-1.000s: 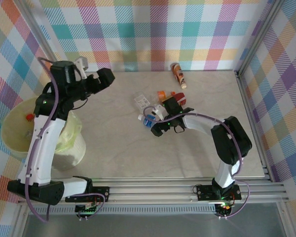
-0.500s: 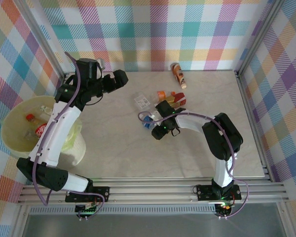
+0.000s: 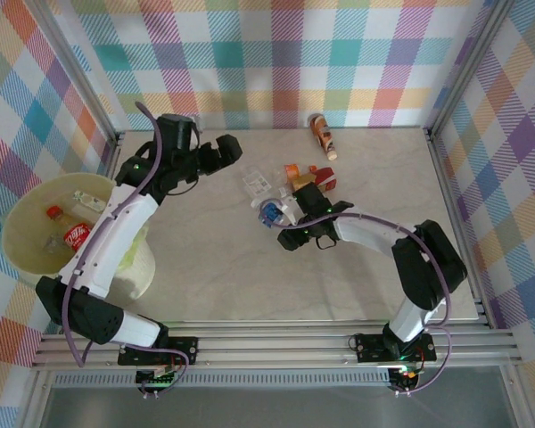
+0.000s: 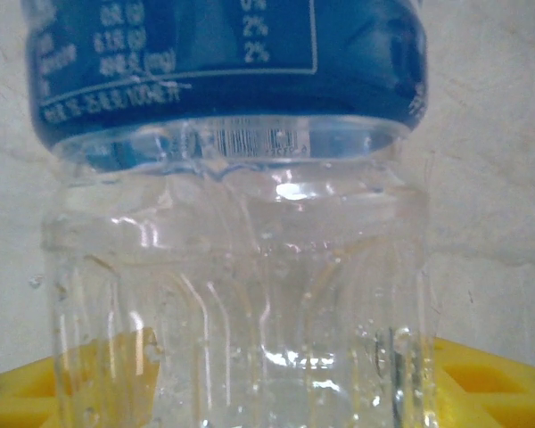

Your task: Put the plastic bottles in the bin

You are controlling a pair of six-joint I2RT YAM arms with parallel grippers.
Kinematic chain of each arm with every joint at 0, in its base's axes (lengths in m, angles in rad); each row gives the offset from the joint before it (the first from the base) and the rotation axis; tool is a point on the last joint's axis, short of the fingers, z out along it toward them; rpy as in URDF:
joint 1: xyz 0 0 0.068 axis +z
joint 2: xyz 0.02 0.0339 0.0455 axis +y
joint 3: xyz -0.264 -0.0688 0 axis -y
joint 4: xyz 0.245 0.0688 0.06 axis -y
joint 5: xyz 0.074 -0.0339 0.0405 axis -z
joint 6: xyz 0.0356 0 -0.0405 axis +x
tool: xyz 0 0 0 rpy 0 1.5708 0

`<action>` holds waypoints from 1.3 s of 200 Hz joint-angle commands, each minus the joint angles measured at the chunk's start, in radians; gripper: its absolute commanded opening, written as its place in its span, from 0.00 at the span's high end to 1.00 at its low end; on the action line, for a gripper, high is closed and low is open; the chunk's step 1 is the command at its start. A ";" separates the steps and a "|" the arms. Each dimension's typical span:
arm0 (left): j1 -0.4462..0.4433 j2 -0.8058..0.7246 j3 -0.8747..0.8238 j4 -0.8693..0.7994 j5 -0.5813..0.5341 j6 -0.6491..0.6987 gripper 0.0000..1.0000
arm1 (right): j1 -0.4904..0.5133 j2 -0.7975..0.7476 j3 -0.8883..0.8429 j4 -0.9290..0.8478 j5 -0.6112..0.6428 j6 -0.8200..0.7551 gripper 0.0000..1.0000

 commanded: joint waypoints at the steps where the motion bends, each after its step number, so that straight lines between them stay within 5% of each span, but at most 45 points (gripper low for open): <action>1: -0.029 -0.009 -0.066 0.084 -0.051 -0.067 0.00 | -0.014 -0.070 -0.051 0.082 -0.043 0.057 0.50; 89: -0.169 0.064 -0.225 0.323 0.077 -0.065 0.00 | -0.204 -0.305 -0.193 0.291 -0.423 0.375 0.53; 133: -0.223 0.113 -0.248 0.540 0.215 -0.063 0.00 | -0.211 -0.334 -0.134 0.256 -0.554 0.409 0.51; 199: -0.240 0.169 -0.234 0.643 0.232 -0.069 0.00 | -0.211 -0.359 -0.064 0.261 -0.698 0.472 0.51; 260: -0.241 0.148 -0.290 0.780 0.347 -0.074 0.24 | -0.211 -0.357 -0.058 0.311 -0.746 0.562 0.48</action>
